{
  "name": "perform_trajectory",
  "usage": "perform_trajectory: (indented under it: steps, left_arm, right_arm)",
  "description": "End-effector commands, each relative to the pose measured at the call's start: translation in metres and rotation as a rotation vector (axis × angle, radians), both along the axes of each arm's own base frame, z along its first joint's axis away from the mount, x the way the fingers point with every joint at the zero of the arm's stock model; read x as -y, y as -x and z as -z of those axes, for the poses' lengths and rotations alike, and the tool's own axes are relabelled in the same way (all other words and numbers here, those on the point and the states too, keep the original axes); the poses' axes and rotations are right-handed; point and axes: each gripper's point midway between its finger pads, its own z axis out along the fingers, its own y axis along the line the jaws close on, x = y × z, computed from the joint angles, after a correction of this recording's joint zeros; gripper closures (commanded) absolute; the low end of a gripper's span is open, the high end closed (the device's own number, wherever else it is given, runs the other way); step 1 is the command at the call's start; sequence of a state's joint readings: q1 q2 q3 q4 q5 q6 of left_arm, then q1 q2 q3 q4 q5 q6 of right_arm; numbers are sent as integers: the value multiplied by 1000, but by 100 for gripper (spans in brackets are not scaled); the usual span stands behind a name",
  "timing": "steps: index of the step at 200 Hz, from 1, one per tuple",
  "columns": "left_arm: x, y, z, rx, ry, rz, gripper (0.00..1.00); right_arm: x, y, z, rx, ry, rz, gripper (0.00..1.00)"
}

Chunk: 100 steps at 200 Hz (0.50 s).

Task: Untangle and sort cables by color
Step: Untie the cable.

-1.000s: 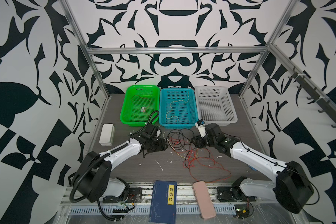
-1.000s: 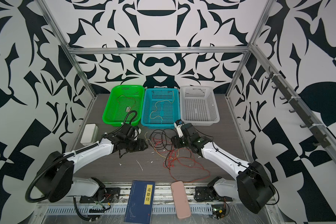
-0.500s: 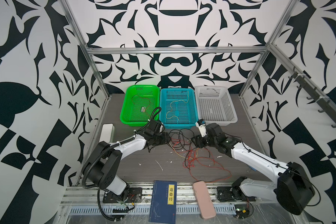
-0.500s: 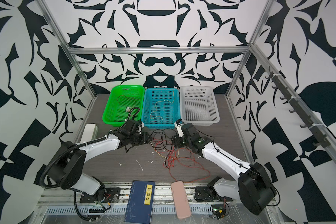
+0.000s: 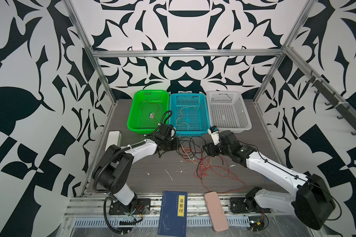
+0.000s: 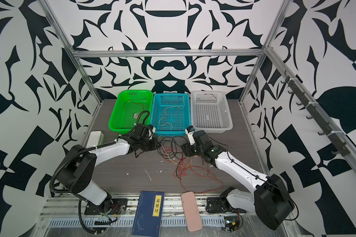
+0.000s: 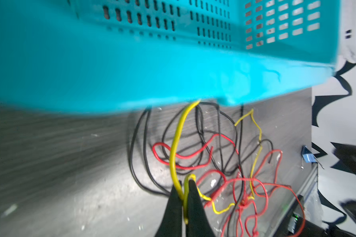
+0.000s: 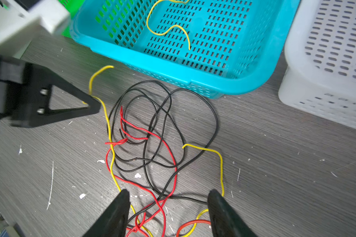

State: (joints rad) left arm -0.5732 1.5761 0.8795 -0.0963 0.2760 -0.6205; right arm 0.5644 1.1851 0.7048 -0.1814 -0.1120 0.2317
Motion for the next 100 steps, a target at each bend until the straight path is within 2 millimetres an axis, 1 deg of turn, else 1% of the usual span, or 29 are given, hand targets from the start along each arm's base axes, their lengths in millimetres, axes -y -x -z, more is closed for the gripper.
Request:
perform_trajectory:
  steps: [1,27,30,34,35,37,40,57,69,80,91,100]
  left_arm:
    - [-1,7,-48,74,50,33,100]
    - [-12,18,-92,150,55,39,100]
    - [-14,19,-99,167,57,38,100]
    - [-16,20,-103,173,50,38,100]
    - [-16,20,-103,174,48,38,100]
    - [-18,22,-112,195,57,35,100]
    - [-20,24,-119,209,58,34,100]
    - [-30,27,-142,272,43,23,100]
    - [-36,28,-156,317,21,17,100]
    - [-39,27,-169,372,9,33,100]
    - [-41,26,-177,422,-16,54,100]
    - [-45,23,-178,449,-61,60,100]
  right_arm:
    - [2,0,-2,24,15,-13,36]
    - [4,1,1,22,36,-20,36]
    - [4,2,2,19,36,-21,36]
    - [4,2,3,16,38,-23,36]
    - [4,2,2,18,38,-24,36]
    - [4,2,2,17,36,-28,36]
    - [3,3,2,15,35,-31,36]
    - [-4,8,2,5,22,-84,36]
    - [-11,13,0,-4,6,-141,35]
    - [-19,17,-5,-3,-27,-191,33]
    - [-27,19,-16,13,-67,-230,33]
    - [-33,19,-26,35,-97,-252,33]
